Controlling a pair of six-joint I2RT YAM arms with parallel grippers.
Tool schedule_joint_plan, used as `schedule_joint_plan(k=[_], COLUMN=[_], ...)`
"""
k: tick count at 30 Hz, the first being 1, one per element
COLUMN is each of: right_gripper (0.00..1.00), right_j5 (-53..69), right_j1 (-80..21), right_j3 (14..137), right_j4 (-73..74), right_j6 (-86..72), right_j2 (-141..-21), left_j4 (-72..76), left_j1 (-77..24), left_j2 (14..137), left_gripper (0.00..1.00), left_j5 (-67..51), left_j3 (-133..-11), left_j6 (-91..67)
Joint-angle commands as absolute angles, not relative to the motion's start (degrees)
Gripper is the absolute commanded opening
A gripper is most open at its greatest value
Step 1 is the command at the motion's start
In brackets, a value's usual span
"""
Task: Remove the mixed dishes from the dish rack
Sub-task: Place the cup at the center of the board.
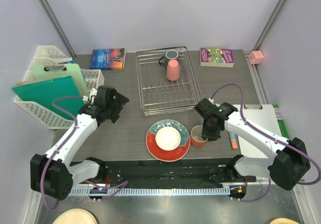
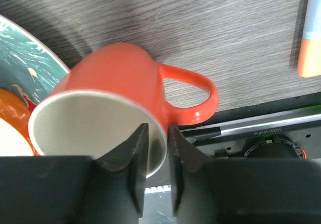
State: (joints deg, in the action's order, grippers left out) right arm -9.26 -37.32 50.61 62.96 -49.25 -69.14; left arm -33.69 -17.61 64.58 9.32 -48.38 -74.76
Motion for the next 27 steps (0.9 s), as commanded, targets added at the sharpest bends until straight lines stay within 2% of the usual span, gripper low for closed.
schedule_joint_plan(k=[1,2,5,11,19,22,27], right_gripper=[0.31,0.36,0.42,0.50,0.55,0.55,0.61], right_j5=[-10.0,-10.1,-10.8,-11.6,-14.5,-15.3,-16.4], right_j1=[-37.1,-37.1,-37.0,-37.1,-37.1,-37.1,-37.1], right_j3=[52.6,52.8,54.1,61.9,86.2,87.5,72.5], right_j4=[62.8,62.8,64.3,67.4,72.0,63.1,31.8], right_j6=[-48.2,-48.0,-47.5,-46.0,-37.4,-34.6,-34.5], right_j2=[-66.5,-66.4,-66.0,-64.7,-67.8,-67.1,-64.5], left_j4=[-31.8,-31.8,-31.8,-32.0,-32.9,-33.2,-33.0], left_j1=[-17.9,-17.9,-18.0,-18.2,-18.2,-18.3,-18.9], left_j2=[65.4,65.7,66.1,65.9,68.5,70.6,72.2], left_gripper=[0.90,0.90,0.90,0.90,0.90,0.90,0.91], left_j5=[9.0,9.0,8.9,10.5,13.4,12.5,11.3], left_j3=[-48.6,-48.6,-49.0,-49.9,-54.8,-57.8,-60.5], left_j6=[-74.4,-74.4,-74.3,-73.2,-68.7,-67.1,-64.2])
